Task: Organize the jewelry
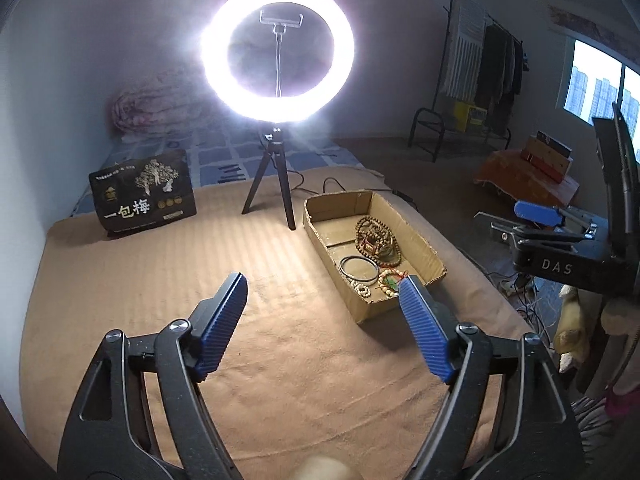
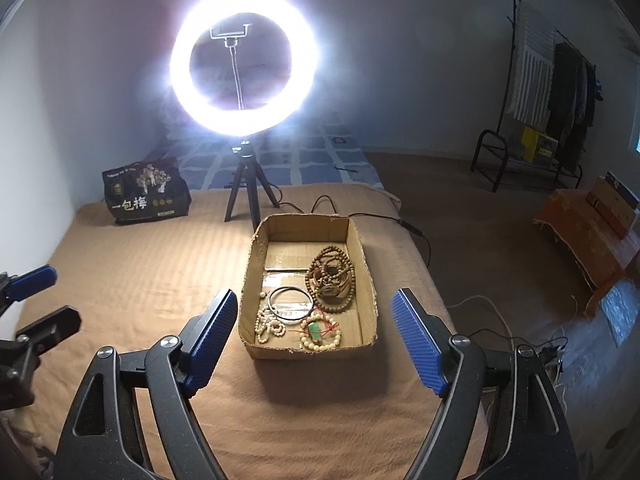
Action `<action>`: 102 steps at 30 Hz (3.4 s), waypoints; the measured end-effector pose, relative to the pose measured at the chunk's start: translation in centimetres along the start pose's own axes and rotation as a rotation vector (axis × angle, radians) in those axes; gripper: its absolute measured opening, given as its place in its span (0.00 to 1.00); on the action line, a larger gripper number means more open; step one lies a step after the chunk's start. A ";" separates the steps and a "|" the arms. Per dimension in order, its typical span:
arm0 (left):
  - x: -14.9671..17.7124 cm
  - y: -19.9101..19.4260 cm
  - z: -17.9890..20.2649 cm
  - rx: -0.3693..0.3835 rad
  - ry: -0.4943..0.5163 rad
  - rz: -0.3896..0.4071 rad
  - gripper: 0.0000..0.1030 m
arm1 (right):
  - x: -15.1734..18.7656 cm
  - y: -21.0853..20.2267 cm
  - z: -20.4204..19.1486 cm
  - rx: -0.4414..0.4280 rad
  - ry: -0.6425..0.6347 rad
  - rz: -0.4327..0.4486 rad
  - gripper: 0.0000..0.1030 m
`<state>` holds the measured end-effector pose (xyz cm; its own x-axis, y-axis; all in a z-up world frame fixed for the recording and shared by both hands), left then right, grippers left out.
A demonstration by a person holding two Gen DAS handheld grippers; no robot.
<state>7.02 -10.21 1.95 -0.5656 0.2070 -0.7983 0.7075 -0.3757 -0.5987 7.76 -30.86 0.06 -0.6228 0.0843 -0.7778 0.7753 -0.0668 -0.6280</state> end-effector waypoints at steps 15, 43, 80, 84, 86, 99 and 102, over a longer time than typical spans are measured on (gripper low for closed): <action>1.3 -1.7 1.6 -0.047 0.083 0.032 0.97 | 1.8 -1.1 -0.9 0.028 -0.020 0.044 0.78; 2.1 -0.2 1.3 -0.091 0.104 -0.001 0.99 | 2.1 -0.3 -0.7 0.031 0.024 0.022 0.78; 1.9 -0.6 1.6 -0.097 0.109 0.009 0.99 | 2.0 -0.3 -0.7 0.051 0.021 0.029 0.78; 2.0 -0.7 1.6 -0.095 0.107 0.006 0.99 | 2.0 -0.3 -0.7 0.051 0.019 0.028 0.78; 1.9 -0.7 1.6 -0.098 0.100 0.006 0.99 | 2.1 -0.4 -0.8 0.052 0.017 0.026 0.78; 2.0 -1.0 1.2 -0.110 0.073 0.009 0.99 | 2.4 -0.1 -0.9 0.051 0.005 0.014 0.78; 2.0 -1.1 1.2 -0.118 0.066 0.014 0.99 | 2.5 0.0 -1.0 0.052 0.001 0.010 0.78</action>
<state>4.62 -10.46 1.13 -0.5292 0.2627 -0.8068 0.7621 -0.2709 -0.5881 6.27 -29.70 -1.82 -0.6146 0.0843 -0.7843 0.7751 -0.1197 -0.6204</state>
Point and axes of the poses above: each gripper's, at about its wrist camera, not at the fingertips, and y roughly the way its jaws point, z to its right, x to its underside, the point moved 2 cm from there along y, roughly the way its jaws point, and after that the axes turned 2 degrees about y, right-handed, at the moved point
